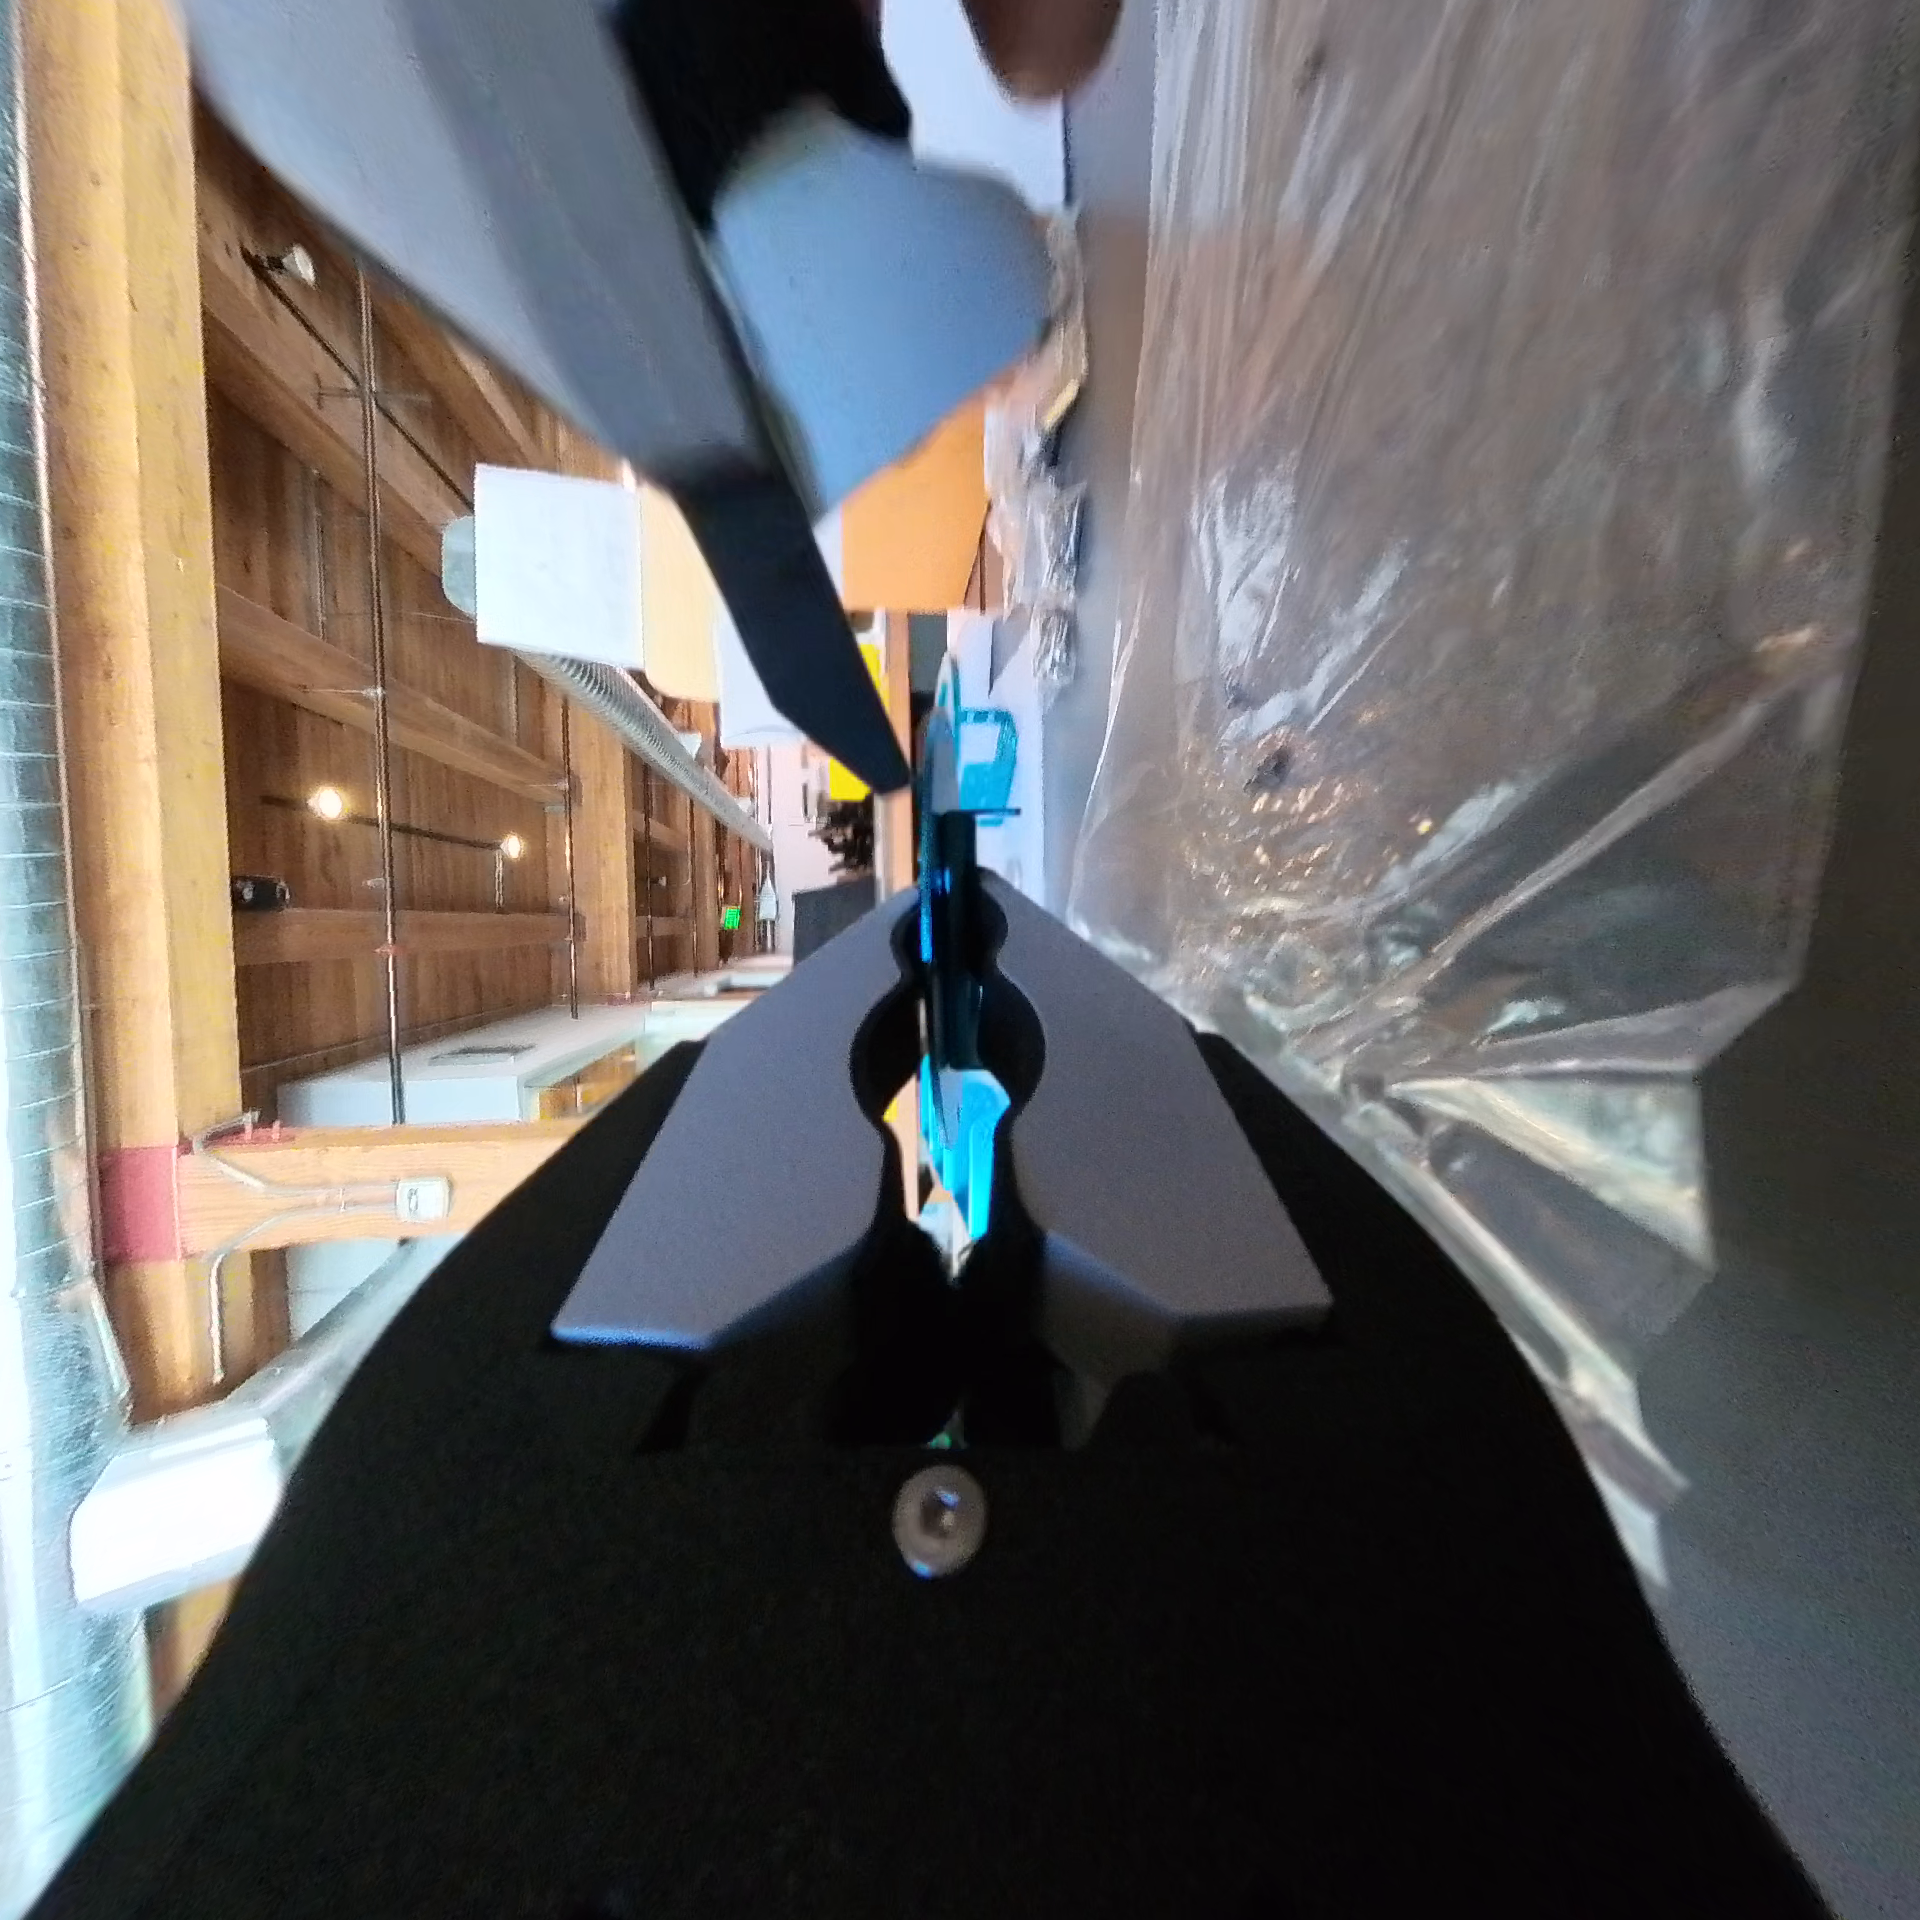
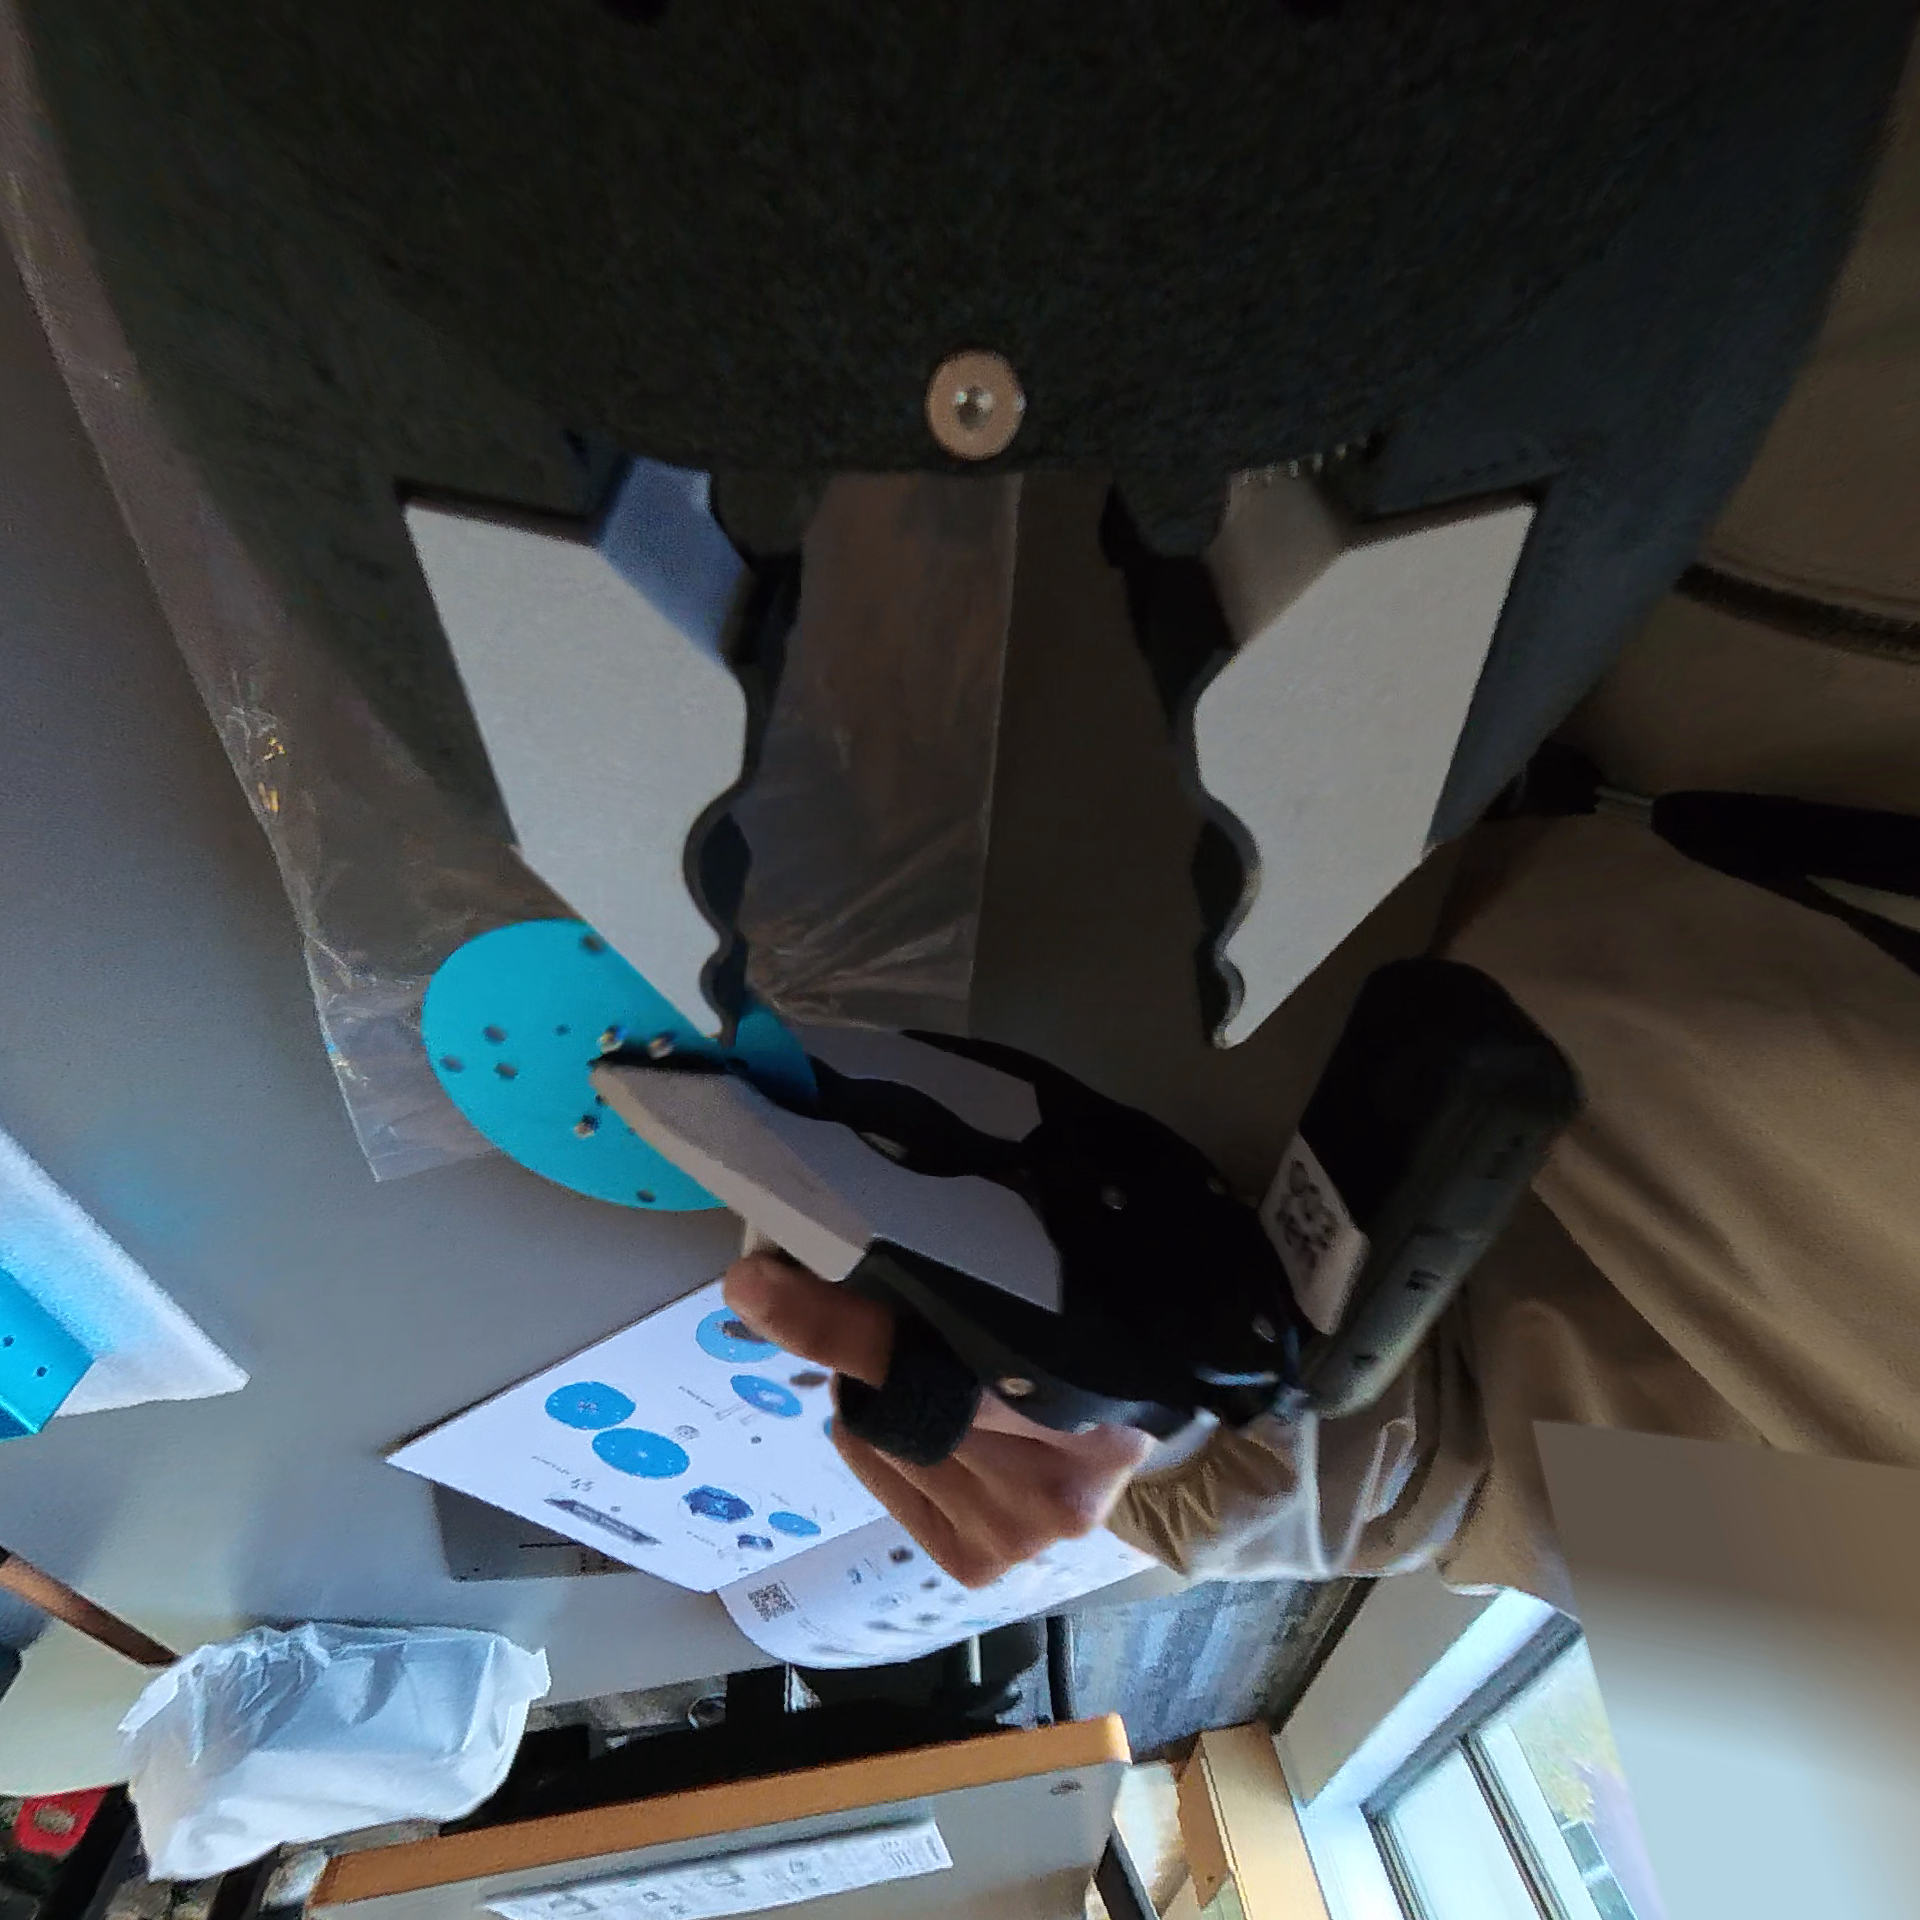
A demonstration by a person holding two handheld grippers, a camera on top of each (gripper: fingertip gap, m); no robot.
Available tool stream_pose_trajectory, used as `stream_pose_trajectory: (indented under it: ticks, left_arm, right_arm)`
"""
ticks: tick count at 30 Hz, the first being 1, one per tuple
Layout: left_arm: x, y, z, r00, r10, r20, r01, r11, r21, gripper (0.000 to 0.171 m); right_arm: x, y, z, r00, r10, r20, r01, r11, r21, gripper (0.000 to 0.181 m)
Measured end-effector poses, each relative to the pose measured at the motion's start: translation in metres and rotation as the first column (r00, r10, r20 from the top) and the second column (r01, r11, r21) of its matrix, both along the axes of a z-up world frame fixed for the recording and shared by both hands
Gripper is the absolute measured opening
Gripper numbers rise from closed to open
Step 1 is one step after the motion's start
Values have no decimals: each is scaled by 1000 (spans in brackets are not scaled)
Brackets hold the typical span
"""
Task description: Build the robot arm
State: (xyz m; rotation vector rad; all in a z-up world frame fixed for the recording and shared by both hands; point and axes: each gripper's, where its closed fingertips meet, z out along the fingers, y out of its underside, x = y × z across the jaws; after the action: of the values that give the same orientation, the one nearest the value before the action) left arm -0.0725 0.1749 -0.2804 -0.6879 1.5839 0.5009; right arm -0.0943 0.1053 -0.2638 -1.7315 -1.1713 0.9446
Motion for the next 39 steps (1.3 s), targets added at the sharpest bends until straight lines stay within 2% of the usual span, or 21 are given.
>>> stream_pose_trajectory:
  ticks: [3,6,15,17,19,20,23,26,33,34,35,38,39]
  left_arm:
    - [-5,7,3,1000,11,17,-11,1000,-10,1]
    - [0,-4,5,999,-31,21,30,1000,7,2]
    - [4,-9,1,999,-47,0,47,999,18,2]
    - [-1,2,1,1000,2,-5,-2,1000,17,1]
    - [-6,8,4,1000,5,6,-5,1000,8,1]
    - [-7,9,5,1000,3,8,-3,1000,3,2]
    - [-2,0,4,1000,-28,-5,28,999,29,2]
    - [4,-9,3,998,-55,-7,55,998,35,2]
    - [4,-5,-1,999,-34,-15,34,999,28,1]
    - [2,1,-1,1000,-7,-13,7,1000,27,1]
    - [-1,7,0,1000,17,-13,-17,999,30,1]
    - [-4,6,4,1000,-13,15,14,1000,-6,2]
    - [-3,3,4,999,-29,16,29,1000,-10,2]
  right_arm:
    - [5,7,6,999,-35,-9,35,999,27,88]
    - [9,18,5,997,-82,-5,83,995,57,93]
    - [1,12,-8,998,-57,39,56,998,43,98]
    - [-3,0,0,1000,3,-11,-3,1000,9,81]
    - [-1,4,-1,1000,-17,15,17,999,47,82]
    - [3,9,-2,998,-43,40,40,996,78,84]
    - [4,11,7,999,-49,-24,50,998,45,90]
    - [2,11,-2,999,-49,15,48,997,53,94]
    - [-4,4,-5,1000,-29,8,29,1000,10,100]
    - [-6,-2,-2,1000,7,-14,-7,1000,-2,86]
    - [-9,-10,3,998,39,-44,-40,999,-26,83]
    - [5,6,-4,997,-35,61,31,997,68,84]
    - [7,5,3,1000,-24,11,24,999,40,86]
